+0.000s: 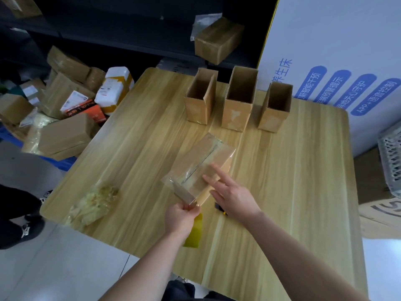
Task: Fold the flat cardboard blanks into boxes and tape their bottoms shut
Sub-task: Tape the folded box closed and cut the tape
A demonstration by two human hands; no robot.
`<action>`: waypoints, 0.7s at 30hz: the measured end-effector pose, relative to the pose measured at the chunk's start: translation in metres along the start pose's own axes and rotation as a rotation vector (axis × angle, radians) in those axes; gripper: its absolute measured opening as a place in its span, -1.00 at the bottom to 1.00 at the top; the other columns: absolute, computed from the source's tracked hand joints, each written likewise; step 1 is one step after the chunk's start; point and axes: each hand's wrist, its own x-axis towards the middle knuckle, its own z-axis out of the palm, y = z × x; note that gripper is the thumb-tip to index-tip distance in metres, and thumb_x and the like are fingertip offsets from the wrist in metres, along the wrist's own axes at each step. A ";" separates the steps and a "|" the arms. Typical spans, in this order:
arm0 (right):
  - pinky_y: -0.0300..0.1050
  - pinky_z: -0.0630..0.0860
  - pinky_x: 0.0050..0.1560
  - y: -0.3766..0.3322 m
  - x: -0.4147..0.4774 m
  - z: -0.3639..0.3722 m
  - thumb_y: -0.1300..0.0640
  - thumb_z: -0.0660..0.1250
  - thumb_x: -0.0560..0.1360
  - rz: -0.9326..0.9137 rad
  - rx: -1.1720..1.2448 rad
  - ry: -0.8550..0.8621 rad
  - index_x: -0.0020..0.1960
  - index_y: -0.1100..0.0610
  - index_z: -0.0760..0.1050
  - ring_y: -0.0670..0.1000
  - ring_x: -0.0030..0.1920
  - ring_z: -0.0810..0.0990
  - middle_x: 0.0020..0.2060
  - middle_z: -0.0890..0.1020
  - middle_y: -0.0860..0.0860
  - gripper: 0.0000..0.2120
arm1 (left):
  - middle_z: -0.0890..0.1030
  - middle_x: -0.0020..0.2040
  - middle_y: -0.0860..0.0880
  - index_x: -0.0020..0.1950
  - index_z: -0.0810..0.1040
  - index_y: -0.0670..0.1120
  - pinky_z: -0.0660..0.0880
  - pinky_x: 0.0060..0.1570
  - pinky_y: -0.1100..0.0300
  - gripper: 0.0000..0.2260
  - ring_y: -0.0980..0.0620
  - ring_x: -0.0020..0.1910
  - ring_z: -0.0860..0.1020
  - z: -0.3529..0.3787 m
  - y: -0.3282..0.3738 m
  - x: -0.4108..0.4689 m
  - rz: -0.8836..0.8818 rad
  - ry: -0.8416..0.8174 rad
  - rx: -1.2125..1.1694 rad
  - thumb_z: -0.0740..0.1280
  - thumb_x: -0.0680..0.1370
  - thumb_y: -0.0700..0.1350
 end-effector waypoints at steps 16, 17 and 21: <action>0.01 0.63 -0.06 -0.004 0.004 -0.001 -0.04 0.12 0.57 0.065 0.021 -0.043 0.36 -0.11 0.47 0.11 0.05 0.64 0.48 0.31 -0.16 -0.61 | 0.49 -0.21 -0.01 -0.09 0.42 -0.14 0.36 -0.30 0.23 -0.82 0.02 -0.27 0.46 -0.001 -0.025 -0.007 0.125 -0.027 0.074 0.38 0.41 -0.29; 0.01 0.63 -0.06 -0.003 0.003 -0.001 -0.02 0.15 0.58 0.064 0.020 -0.041 0.36 -0.11 0.47 0.11 0.05 0.64 0.48 0.31 -0.16 -0.62 | 0.48 -0.19 -0.02 -0.08 0.41 -0.14 0.35 -0.31 0.23 -0.83 0.01 -0.27 0.45 -0.003 -0.026 -0.007 0.129 -0.026 0.079 0.36 0.43 -0.30; 0.00 0.63 -0.07 -0.003 0.003 0.000 -0.08 0.05 0.56 0.074 0.023 -0.042 0.36 -0.13 0.46 0.10 0.04 0.64 0.47 0.32 -0.16 -0.58 | 0.45 -0.19 0.03 -0.17 0.33 -0.03 0.28 -0.35 0.23 -0.76 0.05 -0.28 0.43 -0.012 -0.040 -0.005 0.349 0.018 0.380 0.27 0.45 -0.36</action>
